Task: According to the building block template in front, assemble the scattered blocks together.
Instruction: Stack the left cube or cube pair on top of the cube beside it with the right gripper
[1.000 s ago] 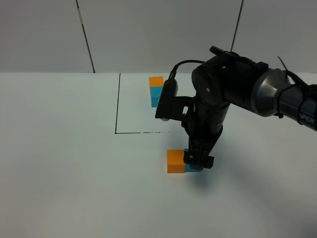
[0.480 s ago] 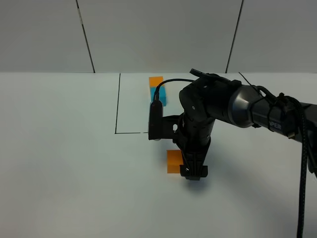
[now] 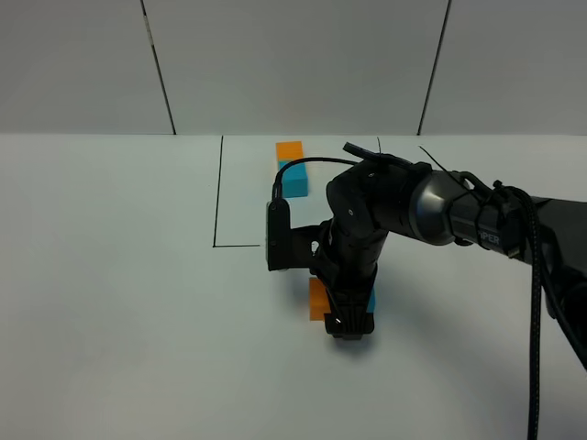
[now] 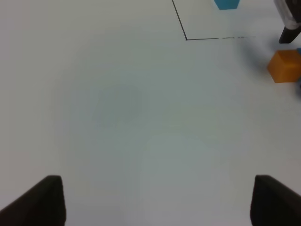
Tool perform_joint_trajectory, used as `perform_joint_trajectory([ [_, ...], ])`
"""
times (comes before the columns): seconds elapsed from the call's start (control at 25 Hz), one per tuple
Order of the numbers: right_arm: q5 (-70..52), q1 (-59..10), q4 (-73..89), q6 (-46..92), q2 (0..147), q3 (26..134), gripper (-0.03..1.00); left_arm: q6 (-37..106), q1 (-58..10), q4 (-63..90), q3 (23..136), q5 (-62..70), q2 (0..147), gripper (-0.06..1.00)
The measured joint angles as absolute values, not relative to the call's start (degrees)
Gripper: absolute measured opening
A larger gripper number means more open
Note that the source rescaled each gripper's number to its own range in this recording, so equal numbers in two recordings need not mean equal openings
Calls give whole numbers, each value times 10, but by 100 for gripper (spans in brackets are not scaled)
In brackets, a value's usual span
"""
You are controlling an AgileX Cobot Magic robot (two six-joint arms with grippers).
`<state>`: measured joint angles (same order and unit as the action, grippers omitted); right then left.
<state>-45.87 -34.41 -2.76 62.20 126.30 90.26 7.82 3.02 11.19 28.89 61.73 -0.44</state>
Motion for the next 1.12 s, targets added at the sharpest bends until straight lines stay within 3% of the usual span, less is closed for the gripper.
perform_joint_trajectory([
  [0.64, -474, -344, -34, 625, 1275, 903, 79, 79, 30, 112, 289, 617, -4, 68],
  [0.8, -476, -344, -34, 625, 1275, 903, 57, 79, 30, 112, 289, 617, -4, 68],
  [1.04, -483, -344, -33, 623, 1276, 903, 4, 79, 30, 112, 289, 617, -4, 68],
  [1.12, -484, -344, -29, 618, 1276, 903, 1, 79, 30, 112, 289, 617, -4, 68],
])
